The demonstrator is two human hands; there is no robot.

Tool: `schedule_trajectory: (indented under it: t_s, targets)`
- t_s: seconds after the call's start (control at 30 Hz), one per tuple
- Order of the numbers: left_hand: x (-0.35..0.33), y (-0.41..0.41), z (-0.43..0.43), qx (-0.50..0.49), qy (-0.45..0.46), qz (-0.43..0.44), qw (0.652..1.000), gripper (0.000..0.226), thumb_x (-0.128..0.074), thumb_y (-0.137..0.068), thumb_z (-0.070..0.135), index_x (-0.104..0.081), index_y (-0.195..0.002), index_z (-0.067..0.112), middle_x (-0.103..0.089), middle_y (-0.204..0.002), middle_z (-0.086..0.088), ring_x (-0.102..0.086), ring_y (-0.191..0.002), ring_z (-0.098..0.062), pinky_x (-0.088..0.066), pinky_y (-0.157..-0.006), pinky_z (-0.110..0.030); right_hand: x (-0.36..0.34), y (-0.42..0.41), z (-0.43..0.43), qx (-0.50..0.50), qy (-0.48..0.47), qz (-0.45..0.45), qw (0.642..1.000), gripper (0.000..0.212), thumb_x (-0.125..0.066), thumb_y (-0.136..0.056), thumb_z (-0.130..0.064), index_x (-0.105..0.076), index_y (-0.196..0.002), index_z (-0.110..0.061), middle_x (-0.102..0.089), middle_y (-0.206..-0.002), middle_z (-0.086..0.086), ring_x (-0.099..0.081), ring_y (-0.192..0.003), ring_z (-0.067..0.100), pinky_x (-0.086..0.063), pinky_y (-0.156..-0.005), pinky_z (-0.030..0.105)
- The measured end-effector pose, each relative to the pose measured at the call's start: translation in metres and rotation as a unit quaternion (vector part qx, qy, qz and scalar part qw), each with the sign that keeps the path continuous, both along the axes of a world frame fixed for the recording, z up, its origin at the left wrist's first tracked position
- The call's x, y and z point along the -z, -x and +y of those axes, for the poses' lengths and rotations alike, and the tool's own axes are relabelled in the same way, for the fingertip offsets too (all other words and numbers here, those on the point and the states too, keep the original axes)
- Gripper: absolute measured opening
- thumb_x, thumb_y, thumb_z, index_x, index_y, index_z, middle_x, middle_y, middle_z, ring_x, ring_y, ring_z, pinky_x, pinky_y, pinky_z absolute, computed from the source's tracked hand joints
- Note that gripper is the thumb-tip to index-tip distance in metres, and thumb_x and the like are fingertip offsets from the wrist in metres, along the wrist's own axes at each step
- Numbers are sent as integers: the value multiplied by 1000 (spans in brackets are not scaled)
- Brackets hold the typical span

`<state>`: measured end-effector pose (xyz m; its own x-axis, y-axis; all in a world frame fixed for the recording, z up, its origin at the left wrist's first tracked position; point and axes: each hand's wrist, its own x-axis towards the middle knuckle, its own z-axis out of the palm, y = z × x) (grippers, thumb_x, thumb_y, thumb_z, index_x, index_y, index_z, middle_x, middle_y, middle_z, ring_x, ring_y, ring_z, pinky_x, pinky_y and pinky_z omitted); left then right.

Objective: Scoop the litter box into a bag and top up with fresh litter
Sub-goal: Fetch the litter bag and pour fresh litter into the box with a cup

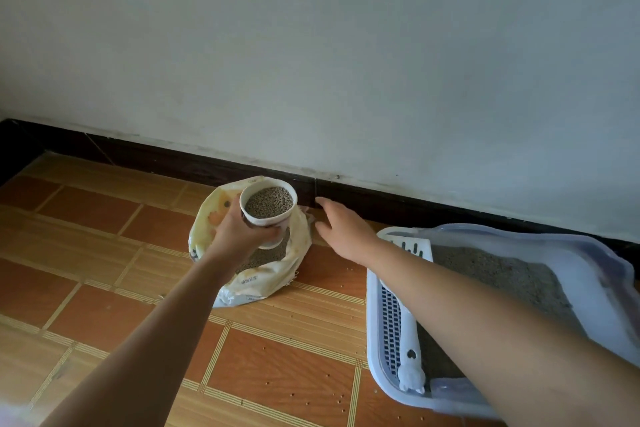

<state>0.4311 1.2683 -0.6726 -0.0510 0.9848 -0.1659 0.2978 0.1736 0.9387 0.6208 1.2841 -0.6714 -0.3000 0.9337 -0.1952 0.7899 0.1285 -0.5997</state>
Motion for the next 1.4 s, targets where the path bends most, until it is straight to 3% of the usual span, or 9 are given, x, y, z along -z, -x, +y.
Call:
schedule_trajectory:
  t_s: [0.1, 0.2, 0.3, 0.5, 0.63, 0.87, 1.07, 1.27, 1.4]
  targets:
    - [-15, -16, 0, 24, -32, -4, 999, 66, -79, -67, 0, -47, -121, 20, -62, -101, 8, -60, -86, 11, -46, -64, -4, -11, -31, 3, 52, -29, -3, 998, 52, -40, -99, -25, -24, -147, -16, -34, -150, 5, -38, -135, 22, -37, -106, 35]
    - [-30, -36, 5, 44, -53, -27, 997, 70, -82, -65, 4, -47, -123, 21, -62, -107, 6, -61, -94, 3, -48, -72, -11, -18, -68, -3, 83, -56, -20, 995, 49, -39, -99, -25, -27, -146, -16, -38, -148, 5, -39, -134, 20, -37, -107, 35]
    - [-41, -65, 10, 81, -63, -21, 995, 71, -84, -61, 9, -47, -121, 24, -62, -105, 10, -59, -93, 7, -47, -71, -9, -18, -102, -19, 99, -67, -50, 992, 48, -41, -99, -24, -30, -145, -14, -41, -146, 6, -41, -133, 20, -38, -106, 35]
    - [-30, -124, 9, 175, -50, 39, 983, 71, -82, -65, 9, -44, -123, 23, -59, -106, 12, -55, -99, 1, -43, -82, -18, 4, -166, -72, 111, -55, -114, 986, 49, -41, -99, -27, -29, -145, -16, -40, -147, 4, -42, -131, 19, -40, -103, 34]
    - [-20, -154, 1, 213, -41, 57, 974, 72, -82, -65, 8, -44, -124, 24, -57, -105, 14, -53, -97, 3, -40, -77, -13, 35, -207, -126, 128, 6, -168, 977, 49, -36, -100, -32, -29, -146, -18, -46, -139, 3, -46, -125, 17, -38, -101, 28]
    - [-11, -189, -8, 265, -34, 85, 960, 74, -82, -63, 7, -45, -126, 23, -60, -108, 8, -56, -101, -5, -45, -89, -27, 68, -231, -169, 222, 52, -138, 964, 47, -31, -100, -35, -34, -143, -17, -48, -139, 1, -45, -125, 17, -39, -101, 33]
    - [-9, -226, -10, 313, -58, 117, 941, 70, -82, -64, 6, -44, -119, 28, -58, -101, 15, -56, -97, -2, -43, -79, -16, 76, -231, -170, 235, 5, -121, 964, 43, -32, -99, -33, -43, -137, -15, -58, -122, 0, -52, -111, 16, -46, -92, 34]
    - [7, -260, -10, 330, -76, 164, 926, 79, -85, -57, 21, -47, -127, 23, -61, -114, 3, -58, -106, -15, -49, -95, -41, 74, -233, -172, 213, 17, -125, 969, 43, -32, -99, -30, -42, -136, -12, -57, -121, 4, -50, -111, 20, -44, -91, 33]
    - [22, -273, -16, 312, -53, 162, 935, 83, -80, -50, 37, -46, -125, 25, -57, -116, 0, -54, -109, -18, -49, -94, -46, 72, -234, -175, 202, 30, -144, 968, 32, -33, -98, -28, -54, -112, -9, -56, -99, 4, -50, -95, 19, -42, -79, 31]
